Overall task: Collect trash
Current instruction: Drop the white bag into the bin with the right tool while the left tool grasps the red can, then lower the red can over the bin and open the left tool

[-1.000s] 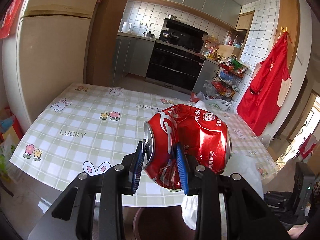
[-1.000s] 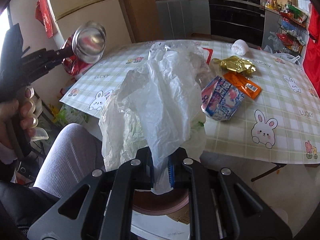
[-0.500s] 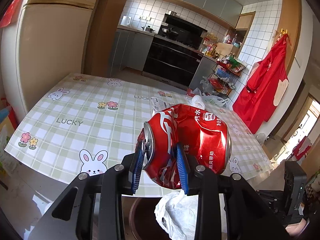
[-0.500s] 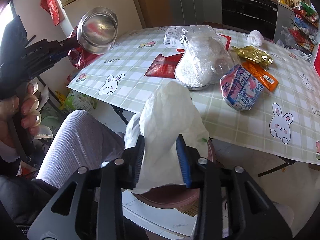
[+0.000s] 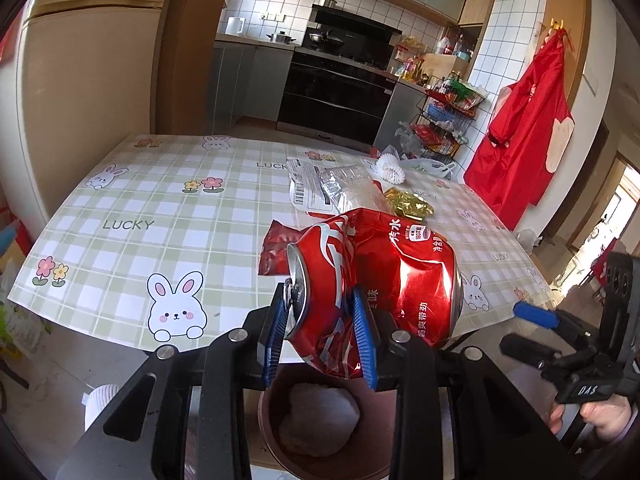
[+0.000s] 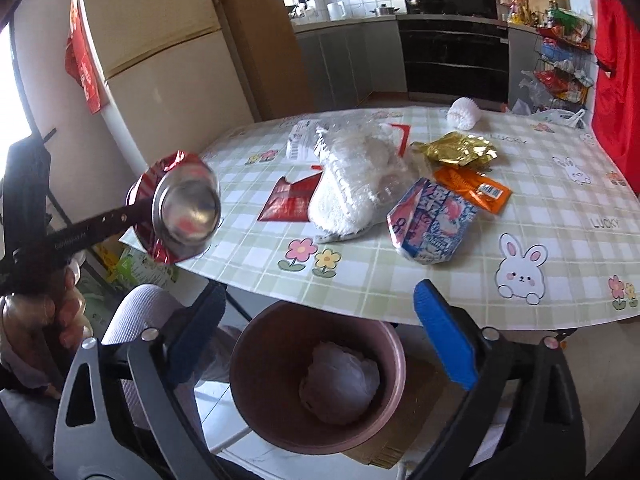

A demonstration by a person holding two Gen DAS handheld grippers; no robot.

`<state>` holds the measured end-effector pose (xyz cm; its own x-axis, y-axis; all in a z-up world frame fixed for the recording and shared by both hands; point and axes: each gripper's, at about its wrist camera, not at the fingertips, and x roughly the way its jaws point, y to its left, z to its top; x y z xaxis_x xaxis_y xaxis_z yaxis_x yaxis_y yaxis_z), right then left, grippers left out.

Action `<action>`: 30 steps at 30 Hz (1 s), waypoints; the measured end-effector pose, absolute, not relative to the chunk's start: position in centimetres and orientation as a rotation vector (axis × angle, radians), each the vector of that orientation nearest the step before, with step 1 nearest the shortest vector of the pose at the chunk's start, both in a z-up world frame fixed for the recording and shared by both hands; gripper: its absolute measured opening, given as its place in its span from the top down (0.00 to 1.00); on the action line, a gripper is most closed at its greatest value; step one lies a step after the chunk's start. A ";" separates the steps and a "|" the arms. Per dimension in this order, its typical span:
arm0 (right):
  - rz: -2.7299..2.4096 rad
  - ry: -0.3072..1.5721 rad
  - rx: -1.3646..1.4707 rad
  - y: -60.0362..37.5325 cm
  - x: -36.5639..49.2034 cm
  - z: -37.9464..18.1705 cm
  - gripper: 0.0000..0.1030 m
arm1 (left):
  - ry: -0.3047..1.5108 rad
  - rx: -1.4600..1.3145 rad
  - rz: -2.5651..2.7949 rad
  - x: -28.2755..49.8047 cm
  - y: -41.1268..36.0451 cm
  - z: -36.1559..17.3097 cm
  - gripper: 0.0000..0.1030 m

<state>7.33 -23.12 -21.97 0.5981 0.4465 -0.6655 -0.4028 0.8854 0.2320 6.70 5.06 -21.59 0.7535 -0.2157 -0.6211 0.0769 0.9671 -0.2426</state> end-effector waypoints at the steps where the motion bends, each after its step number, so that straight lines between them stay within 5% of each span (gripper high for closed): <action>1: 0.478 0.771 0.072 -23.6 7.4 -21.7 0.07 | 0.713 -0.199 -0.164 6.7 4.8 -22.0 0.70; 23: 0.290 0.649 0.176 -28.4 7.0 -21.0 0.06 | 0.807 -0.003 -0.317 6.5 -1.7 -25.1 0.69; 25: 0.289 0.650 0.180 -28.5 7.0 -21.1 0.06 | 0.806 -0.011 -0.347 6.5 -1.8 -25.1 0.58; 27: 0.287 0.652 0.182 -28.5 7.0 -21.1 0.06 | 0.792 -0.017 -0.369 6.3 -2.0 -24.9 0.29; 30: 0.287 0.655 0.182 -28.5 7.0 -21.1 0.06 | 0.756 -0.017 -0.373 5.9 -2.3 -24.2 0.19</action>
